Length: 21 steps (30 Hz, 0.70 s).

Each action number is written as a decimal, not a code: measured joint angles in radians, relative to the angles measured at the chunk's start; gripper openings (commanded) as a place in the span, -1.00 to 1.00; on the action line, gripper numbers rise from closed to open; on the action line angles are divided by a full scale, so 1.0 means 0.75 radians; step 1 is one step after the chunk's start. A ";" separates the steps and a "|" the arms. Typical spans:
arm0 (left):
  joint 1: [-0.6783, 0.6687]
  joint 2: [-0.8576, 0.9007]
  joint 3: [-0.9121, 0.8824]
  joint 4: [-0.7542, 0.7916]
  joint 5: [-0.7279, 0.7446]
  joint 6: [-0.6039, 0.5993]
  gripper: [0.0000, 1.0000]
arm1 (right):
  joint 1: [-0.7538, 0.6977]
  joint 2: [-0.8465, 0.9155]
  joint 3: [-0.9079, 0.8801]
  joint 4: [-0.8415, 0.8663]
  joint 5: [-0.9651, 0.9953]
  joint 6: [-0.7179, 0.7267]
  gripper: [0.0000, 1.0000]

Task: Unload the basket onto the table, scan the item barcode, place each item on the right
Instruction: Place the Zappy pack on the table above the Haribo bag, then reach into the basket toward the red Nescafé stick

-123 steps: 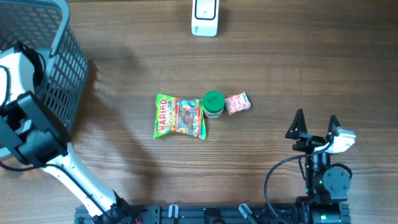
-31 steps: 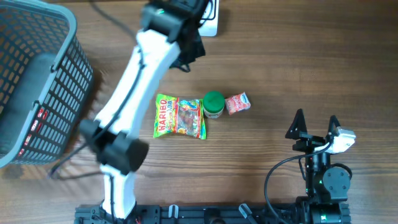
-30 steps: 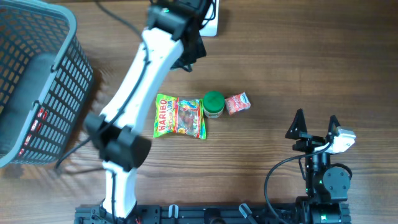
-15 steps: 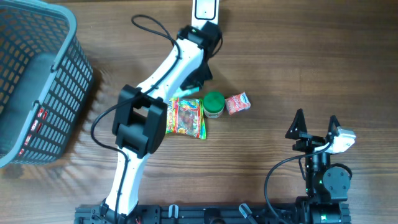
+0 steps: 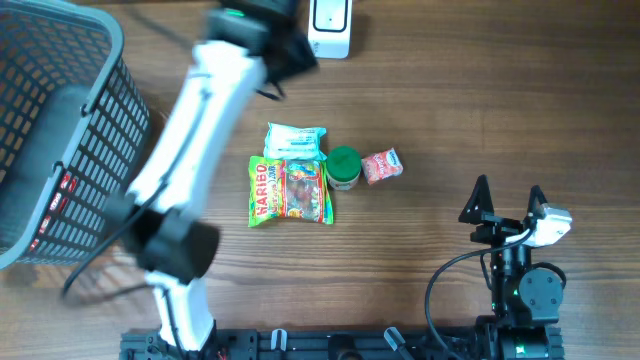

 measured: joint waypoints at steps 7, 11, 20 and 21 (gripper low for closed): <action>0.399 -0.435 0.232 -0.079 -0.027 0.081 1.00 | 0.000 0.000 0.000 0.001 0.000 0.000 0.99; 0.679 -0.528 0.247 -0.228 -0.044 0.023 1.00 | 0.000 0.000 0.000 0.000 0.000 0.000 0.99; 1.119 -0.340 -0.148 -0.241 -0.044 -0.435 1.00 | 0.000 0.000 -0.001 0.000 0.000 -0.001 1.00; 1.151 -0.331 -0.240 -0.200 -0.043 -0.507 1.00 | 0.000 0.000 0.000 0.000 0.000 0.000 0.99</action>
